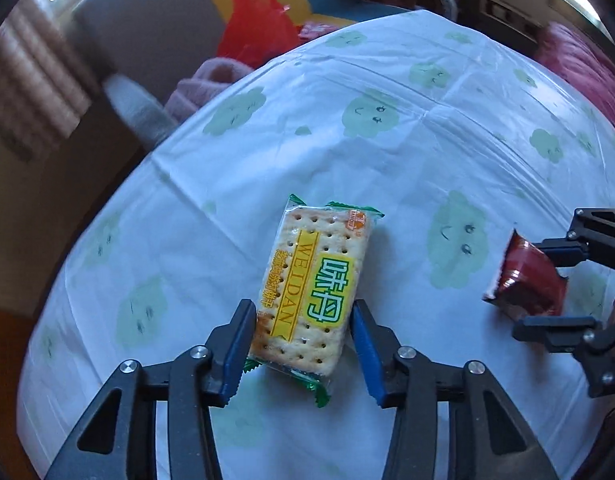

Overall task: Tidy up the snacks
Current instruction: 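Grasp the brown-red candy packet with the right gripper while the left grasps the WEIDAN crackers, then carry the WEIDAN cracker pack into the tin and release it with the left gripper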

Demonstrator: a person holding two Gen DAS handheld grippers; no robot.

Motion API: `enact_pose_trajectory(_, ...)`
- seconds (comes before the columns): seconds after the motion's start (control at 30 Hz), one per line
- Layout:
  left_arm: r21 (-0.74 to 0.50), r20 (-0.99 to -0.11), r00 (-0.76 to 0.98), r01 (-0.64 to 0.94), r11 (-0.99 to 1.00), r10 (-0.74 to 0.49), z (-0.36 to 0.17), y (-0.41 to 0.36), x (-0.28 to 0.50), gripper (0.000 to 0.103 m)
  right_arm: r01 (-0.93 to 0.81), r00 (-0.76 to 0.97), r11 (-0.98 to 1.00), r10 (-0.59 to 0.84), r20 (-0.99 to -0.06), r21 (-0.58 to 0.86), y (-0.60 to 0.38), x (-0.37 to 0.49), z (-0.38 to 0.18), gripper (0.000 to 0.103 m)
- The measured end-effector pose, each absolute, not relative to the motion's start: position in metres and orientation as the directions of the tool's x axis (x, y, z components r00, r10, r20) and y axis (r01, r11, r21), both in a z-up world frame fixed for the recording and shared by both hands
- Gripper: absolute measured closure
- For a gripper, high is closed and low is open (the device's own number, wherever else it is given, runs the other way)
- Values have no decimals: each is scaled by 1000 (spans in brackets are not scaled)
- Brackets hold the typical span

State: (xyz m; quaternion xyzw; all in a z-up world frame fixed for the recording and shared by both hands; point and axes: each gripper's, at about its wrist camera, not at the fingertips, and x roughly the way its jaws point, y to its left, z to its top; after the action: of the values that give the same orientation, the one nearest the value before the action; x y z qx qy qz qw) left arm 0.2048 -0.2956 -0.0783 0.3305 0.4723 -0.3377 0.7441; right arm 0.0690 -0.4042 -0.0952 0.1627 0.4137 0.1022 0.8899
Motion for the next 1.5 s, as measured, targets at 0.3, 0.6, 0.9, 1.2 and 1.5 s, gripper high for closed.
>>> enact_pose_trajectory(0.3,76,-935,316,623,779,-161,-73,-248,141,55,-70,626,940,301,-720,333,-407,75,-83,38)
enact_pose_trajectory(0.6,62,-896,398,551,832,-196,-61,-213,71,80,-48,585,958,256,-769,282,-402,75,-83,38)
enact_pose_trajectory(0.9,-134,-879,322,542,830,-352,-50,-175,65,66,-36,539,993,111,-835,109,-371,71,-89,79)
enact_pose_trajectory(1.2,-52,-901,316,603,796,-298,-56,-186,83,30,-19,523,986,153,-839,168,-347,32,-86,79)
enact_pose_trajectory(1.5,-49,-917,299,572,819,-264,-84,-196,100,55,11,539,968,204,-817,249,-349,22,-87,72)
